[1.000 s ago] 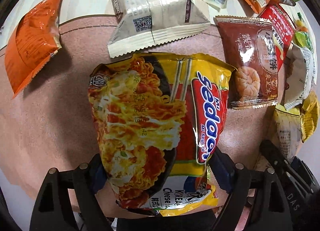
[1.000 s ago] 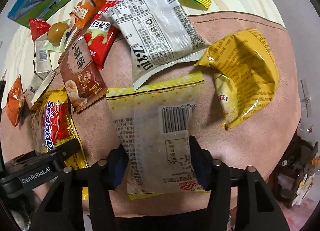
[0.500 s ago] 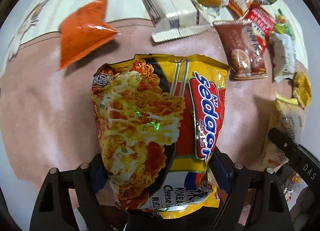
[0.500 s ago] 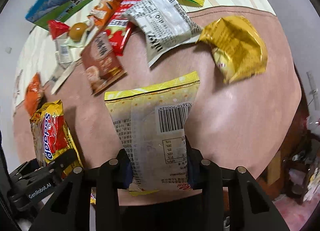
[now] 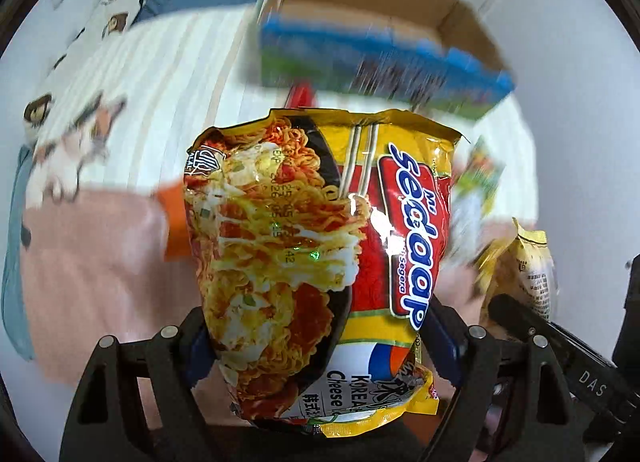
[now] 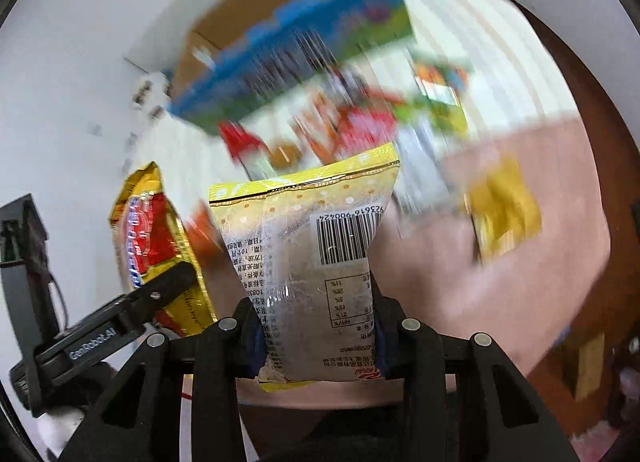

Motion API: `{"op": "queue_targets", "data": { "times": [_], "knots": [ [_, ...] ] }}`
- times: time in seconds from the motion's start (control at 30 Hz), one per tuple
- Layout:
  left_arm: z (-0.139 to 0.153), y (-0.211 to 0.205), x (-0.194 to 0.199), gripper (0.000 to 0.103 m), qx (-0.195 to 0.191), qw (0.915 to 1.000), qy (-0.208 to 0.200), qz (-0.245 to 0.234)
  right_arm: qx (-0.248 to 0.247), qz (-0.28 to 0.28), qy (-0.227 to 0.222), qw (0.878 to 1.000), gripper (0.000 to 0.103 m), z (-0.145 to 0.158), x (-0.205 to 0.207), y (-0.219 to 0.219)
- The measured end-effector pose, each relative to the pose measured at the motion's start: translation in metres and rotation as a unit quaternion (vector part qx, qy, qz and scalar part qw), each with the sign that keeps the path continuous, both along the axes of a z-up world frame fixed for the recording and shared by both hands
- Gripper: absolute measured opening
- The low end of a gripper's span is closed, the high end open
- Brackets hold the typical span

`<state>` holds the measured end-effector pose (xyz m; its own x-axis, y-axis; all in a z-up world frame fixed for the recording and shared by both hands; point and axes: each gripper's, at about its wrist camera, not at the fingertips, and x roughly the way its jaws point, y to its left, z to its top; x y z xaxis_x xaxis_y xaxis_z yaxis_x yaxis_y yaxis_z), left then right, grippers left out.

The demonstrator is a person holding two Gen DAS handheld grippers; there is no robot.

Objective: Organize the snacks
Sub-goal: 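Carry both packs into the cardboard box and open both tools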

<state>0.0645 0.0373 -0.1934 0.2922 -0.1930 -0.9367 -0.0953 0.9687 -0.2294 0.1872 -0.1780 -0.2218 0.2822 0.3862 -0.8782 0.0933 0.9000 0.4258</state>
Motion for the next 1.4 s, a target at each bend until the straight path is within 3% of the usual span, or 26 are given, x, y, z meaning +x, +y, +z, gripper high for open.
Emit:
{"op": "queue_targets", "data": {
  "times": [0.2,0.4,0.53,0.67,0.97,1.23,1.27,1.33,1.37,1.4],
  "knots": [
    [0.061,-0.002,0.078,0.085,0.000,0.9988,-0.043,0.024,0.014,0.029,-0.075,0.997,0.042,0.071,0.105,-0.005],
    [0.071,-0.006,0.169,0.085,0.009,0.9979,-0.045,0.047,0.006,0.047,-0.098,0.994,0.042,0.086,0.212,0.002],
    [0.046,-0.032,0.244,0.085,0.024,0.9984,-0.031,0.042,-0.005,0.060,-0.081,0.995,0.042,0.071,0.276,0.006],
    [0.019,-0.034,0.310,0.085,0.012,0.9992,0.005,0.037,-0.017,0.068,-0.056,0.996,0.042,0.047,0.323,0.009],
    [-0.041,-0.046,0.383,0.085,0.014,0.9972,0.071,0.018,-0.055,0.098,-0.004,0.994,0.042,-0.010,0.390,0.025],
    [-0.077,-0.047,0.391,0.085,0.011,0.9943,0.105,0.014,-0.072,0.128,0.030,0.989,0.043,-0.055,0.423,0.036],
    [-0.080,-0.047,0.392,0.085,0.020,0.9944,0.103,0.013,-0.076,0.132,0.036,0.988,0.047,-0.061,0.427,0.035],
    [-0.081,-0.049,0.387,0.092,0.024,0.9944,0.102,0.015,-0.080,0.135,0.040,0.987,0.076,-0.068,0.429,0.035],
    [-0.080,-0.049,0.385,0.092,0.018,0.9948,0.098,0.018,-0.080,0.135,0.042,0.987,0.098,-0.070,0.429,0.034],
    [-0.078,-0.047,0.382,0.092,0.013,0.9951,0.096,0.020,-0.083,0.134,0.044,0.987,0.099,-0.071,0.428,0.032]
  ]
}}
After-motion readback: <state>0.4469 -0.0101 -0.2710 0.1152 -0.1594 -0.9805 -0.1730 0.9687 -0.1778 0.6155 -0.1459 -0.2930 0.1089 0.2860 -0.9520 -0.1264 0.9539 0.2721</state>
